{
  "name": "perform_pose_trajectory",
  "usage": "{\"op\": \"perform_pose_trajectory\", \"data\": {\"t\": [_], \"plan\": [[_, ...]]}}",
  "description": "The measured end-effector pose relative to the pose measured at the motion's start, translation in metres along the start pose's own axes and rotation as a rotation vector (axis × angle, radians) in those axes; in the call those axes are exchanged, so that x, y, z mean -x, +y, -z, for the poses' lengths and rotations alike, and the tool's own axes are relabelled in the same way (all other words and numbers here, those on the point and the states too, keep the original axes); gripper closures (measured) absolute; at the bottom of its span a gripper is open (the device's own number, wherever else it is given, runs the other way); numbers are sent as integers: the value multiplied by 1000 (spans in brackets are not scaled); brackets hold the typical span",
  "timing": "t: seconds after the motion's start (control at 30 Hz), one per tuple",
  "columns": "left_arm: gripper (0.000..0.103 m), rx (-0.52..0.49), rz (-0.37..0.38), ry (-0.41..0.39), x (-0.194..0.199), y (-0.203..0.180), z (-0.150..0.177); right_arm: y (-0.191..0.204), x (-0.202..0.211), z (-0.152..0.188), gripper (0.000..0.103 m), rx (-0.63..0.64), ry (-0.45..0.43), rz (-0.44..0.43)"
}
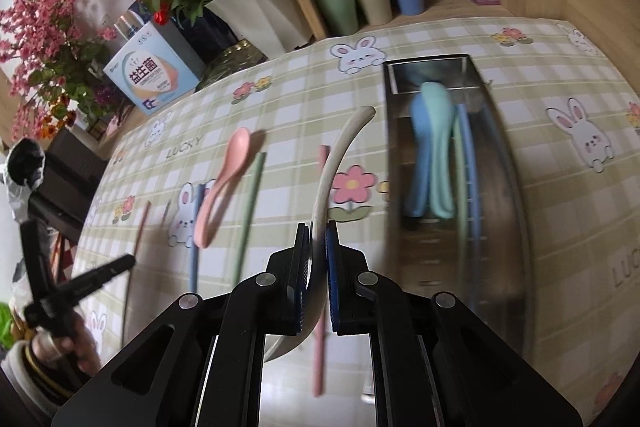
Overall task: Organize utensils
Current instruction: 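Carry the cream spoon into the steel tray and open the right gripper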
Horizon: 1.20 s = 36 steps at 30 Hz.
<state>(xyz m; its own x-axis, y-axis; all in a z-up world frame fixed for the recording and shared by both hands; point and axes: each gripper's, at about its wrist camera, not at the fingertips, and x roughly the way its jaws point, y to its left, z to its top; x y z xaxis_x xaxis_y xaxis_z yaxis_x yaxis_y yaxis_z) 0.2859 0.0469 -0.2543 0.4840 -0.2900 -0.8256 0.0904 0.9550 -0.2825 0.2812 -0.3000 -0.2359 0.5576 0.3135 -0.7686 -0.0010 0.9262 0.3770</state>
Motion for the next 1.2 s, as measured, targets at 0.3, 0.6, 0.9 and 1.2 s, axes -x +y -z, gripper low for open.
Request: {"op": "perform_pose_trajectory", "data": {"t": [0.3,0.6,0.9,1.2], "plan": [[97,-55,28,-29,8,-29,-17,-34,-8,-53,94,200,93,175],[97,-68,47,-27,8,-40,-14,-56,-53,-95,94,292,221,357],[97,-61,63,-32,11,-39,-15,-50,-80,-92,94,323,302,475],[97,-55,67,-37,15,-38,-15,-47,-89,-99,93,275,292,485]]}}
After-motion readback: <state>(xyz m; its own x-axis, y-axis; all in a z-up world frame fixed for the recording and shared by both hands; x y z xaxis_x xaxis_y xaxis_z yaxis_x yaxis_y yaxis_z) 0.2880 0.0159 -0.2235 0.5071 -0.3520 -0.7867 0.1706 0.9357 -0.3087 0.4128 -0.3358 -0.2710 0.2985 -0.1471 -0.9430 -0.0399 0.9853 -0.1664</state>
